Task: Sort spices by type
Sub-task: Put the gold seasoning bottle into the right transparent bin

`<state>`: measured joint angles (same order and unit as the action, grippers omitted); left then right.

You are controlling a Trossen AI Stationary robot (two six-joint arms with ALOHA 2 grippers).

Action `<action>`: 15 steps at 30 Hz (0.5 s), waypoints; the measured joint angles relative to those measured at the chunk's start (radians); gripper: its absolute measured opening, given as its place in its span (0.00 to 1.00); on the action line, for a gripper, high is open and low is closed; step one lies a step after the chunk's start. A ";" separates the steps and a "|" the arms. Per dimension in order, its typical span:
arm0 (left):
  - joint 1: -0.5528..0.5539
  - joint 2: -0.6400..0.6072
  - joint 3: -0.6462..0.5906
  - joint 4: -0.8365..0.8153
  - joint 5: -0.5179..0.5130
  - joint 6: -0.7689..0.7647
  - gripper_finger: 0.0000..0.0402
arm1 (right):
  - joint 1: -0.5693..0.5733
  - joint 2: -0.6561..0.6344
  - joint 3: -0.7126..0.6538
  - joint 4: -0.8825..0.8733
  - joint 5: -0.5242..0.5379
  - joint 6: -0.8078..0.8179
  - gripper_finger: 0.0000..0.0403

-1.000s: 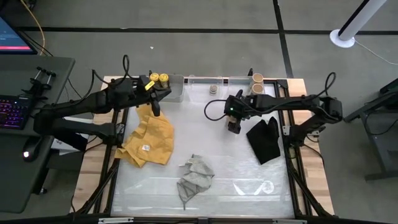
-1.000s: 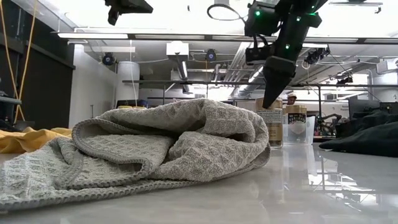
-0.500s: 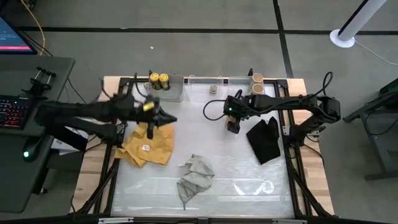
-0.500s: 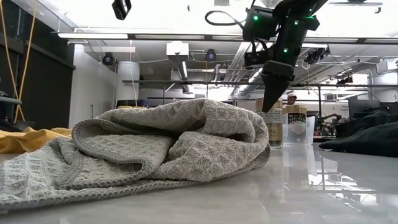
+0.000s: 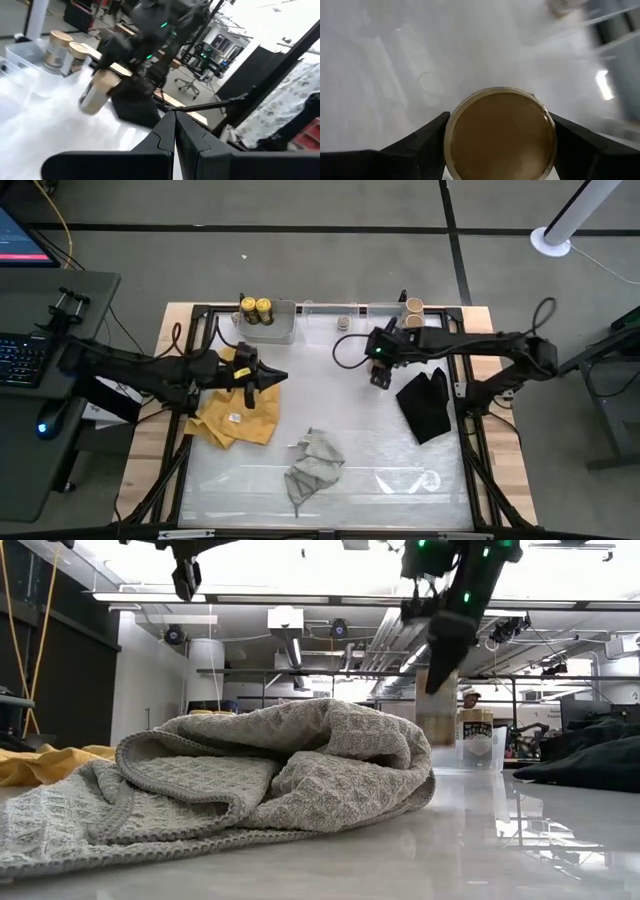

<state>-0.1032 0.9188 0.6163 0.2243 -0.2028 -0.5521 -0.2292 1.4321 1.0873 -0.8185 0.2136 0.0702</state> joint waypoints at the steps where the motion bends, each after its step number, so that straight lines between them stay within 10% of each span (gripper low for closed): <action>1: 0.007 0.000 0.000 -0.001 -0.001 0.011 0.00 | 0.000 -0.019 0.020 -0.033 0.020 0.000 0.68; 10: 0.100 0.000 0.000 0.007 -0.003 0.109 0.00 | -0.054 -0.170 0.177 -0.131 0.347 0.143 0.68; 15: 0.154 0.001 0.000 0.007 -0.003 0.109 0.00 | -0.219 -0.113 0.195 -0.103 0.297 0.200 0.68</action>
<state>0.0509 0.9199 0.6163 0.2310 -0.2054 -0.4435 -0.4480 1.3187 1.2827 -0.9215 0.5106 0.2703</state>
